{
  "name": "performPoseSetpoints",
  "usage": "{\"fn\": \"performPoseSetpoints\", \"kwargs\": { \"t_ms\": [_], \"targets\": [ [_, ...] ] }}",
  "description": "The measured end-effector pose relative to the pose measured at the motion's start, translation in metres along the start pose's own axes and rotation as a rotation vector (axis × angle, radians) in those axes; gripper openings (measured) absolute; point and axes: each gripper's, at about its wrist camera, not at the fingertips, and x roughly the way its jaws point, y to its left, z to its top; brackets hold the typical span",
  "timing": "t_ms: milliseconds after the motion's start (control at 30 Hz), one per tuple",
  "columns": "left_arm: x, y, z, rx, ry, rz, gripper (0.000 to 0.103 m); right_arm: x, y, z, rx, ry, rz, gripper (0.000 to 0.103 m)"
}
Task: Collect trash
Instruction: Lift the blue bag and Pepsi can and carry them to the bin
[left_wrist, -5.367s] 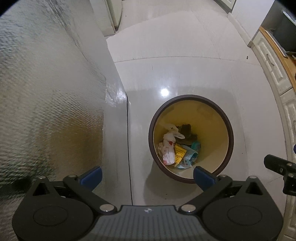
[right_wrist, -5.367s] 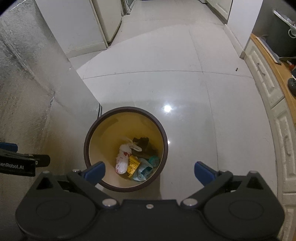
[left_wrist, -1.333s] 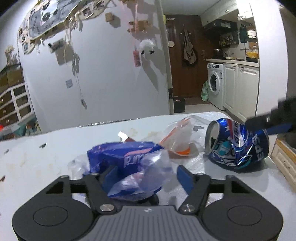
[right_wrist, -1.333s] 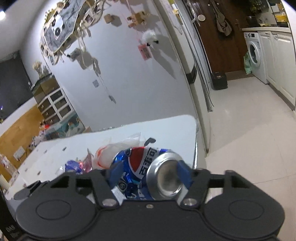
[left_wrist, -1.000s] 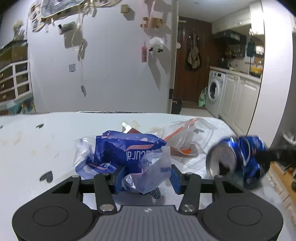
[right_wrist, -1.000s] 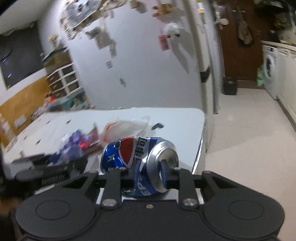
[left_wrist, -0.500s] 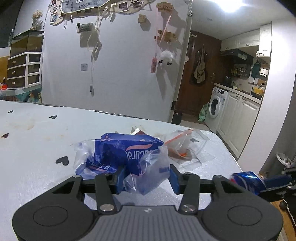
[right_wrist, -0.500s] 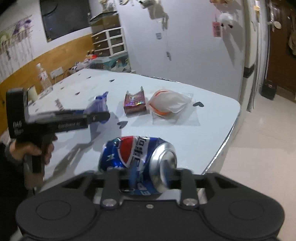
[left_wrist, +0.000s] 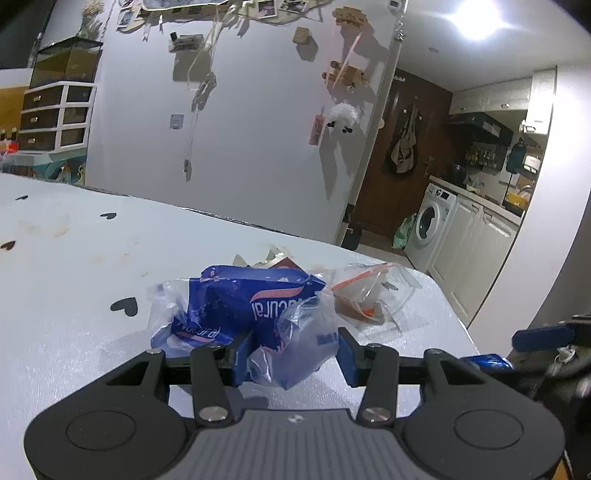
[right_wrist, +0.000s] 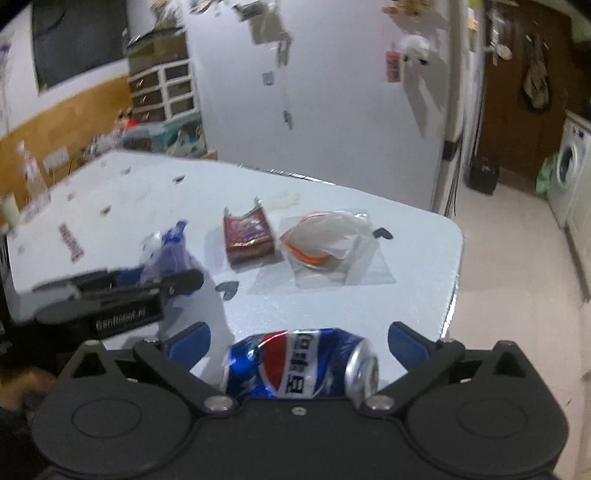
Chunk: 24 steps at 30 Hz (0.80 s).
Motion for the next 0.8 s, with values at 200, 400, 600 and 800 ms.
{"fn": "performPoseSetpoints", "kwargs": {
  "t_ms": [200, 400, 600, 800],
  "targets": [
    [-0.002, 0.003, 0.000, -0.020, -0.003, -0.010, 0.048, 0.011, 0.019, 0.001, -0.120, 0.046, -0.096, 0.103],
    [-0.003, 0.004, 0.000, -0.025, -0.002, -0.018, 0.048, 0.015, 0.011, 0.000, -0.108, 0.119, -0.120, 0.103],
    [-0.002, 0.004, 0.002, -0.022, 0.005, -0.022, 0.048, 0.020, 0.002, -0.001, -0.037, 0.146, -0.136, 0.103],
    [0.001, 0.004, 0.003, -0.016, 0.019, -0.019, 0.048, 0.028, 0.001, -0.004, -0.015, 0.188, -0.118, 0.103]
  ]
}}
